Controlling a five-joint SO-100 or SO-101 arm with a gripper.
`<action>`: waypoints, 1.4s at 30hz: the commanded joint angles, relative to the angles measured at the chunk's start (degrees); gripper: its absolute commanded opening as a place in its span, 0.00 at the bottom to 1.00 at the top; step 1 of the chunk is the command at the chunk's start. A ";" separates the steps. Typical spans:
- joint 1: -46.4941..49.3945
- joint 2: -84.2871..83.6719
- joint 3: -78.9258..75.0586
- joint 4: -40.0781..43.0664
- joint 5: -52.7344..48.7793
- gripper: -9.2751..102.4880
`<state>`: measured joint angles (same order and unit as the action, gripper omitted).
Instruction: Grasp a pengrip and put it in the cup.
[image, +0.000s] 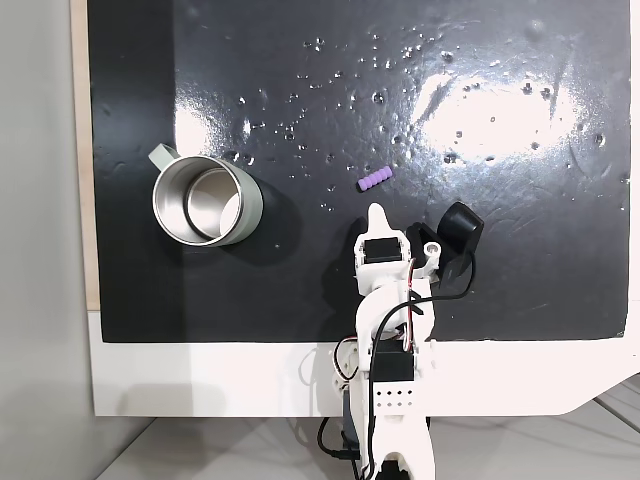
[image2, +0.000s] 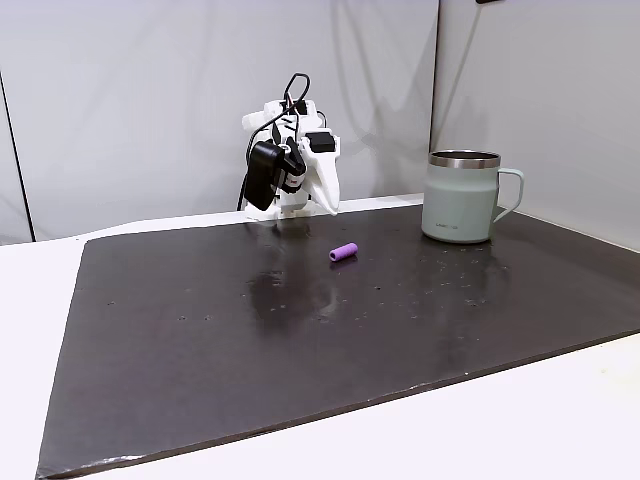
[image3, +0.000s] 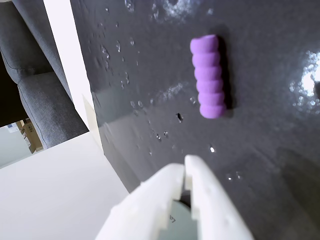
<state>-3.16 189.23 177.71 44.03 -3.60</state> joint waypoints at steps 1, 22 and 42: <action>-1.32 0.79 -0.09 0.09 -1.23 0.08; 1.32 -10.81 -13.97 5.54 -4.48 0.08; 2.55 -67.50 -49.57 4.57 -7.56 0.30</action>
<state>-0.09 123.84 132.98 47.90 -10.02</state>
